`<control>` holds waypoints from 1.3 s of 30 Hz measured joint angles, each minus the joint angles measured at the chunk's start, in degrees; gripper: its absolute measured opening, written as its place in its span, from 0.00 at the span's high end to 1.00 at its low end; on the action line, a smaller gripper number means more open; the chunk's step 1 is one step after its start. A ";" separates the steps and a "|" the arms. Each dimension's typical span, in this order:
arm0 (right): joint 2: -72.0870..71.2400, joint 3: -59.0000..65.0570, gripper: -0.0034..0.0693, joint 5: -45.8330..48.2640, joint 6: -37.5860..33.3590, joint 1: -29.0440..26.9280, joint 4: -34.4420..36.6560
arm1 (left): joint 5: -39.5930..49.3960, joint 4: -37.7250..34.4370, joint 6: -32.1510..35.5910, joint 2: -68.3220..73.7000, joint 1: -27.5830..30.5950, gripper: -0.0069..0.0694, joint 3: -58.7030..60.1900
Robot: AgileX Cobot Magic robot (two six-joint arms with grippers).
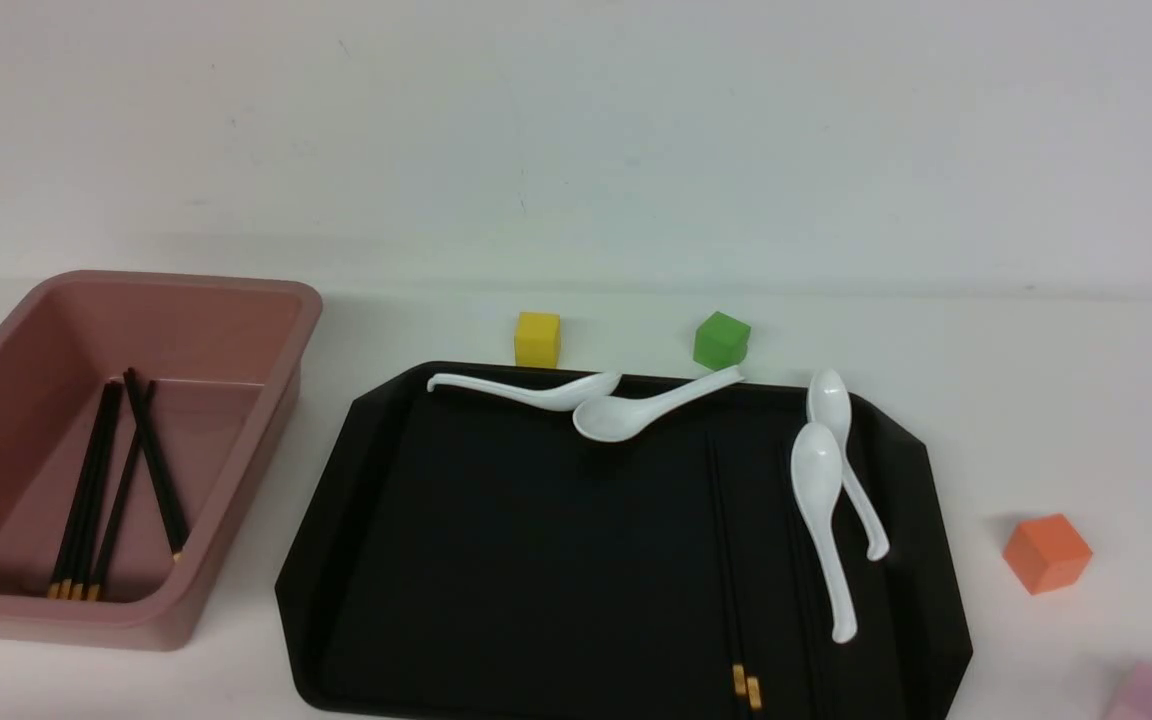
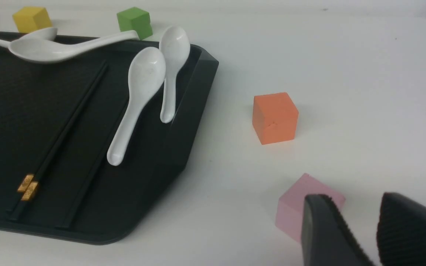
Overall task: On white tablecloth take chopsticks from black tray and put them in box.
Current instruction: 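Move the gripper over the chopsticks on the black tray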
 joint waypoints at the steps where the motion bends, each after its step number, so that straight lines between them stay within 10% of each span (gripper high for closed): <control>1: 0.00 0.00 0.62 0.00 0.00 0.00 0.00 | 0.00 0.00 0.00 0.00 0.00 0.80 0.00; 11: 0.00 0.00 0.62 -0.18 2.40 0.00 3.85 | 0.00 0.00 0.00 0.00 0.00 0.79 0.00; 19: 0.00 0.30 0.62 -0.41 16.63 0.00 33.53 | 0.00 0.00 0.00 0.00 0.00 0.78 0.00; 29: 0.00 0.34 0.62 -7.09 17.77 0.00 42.71 | 0.00 0.00 0.00 0.00 0.00 0.76 0.00; 39: 5.64 -15.66 0.62 -23.20 -0.15 0.00 45.25 | 0.00 0.06 0.00 0.00 0.00 0.76 0.00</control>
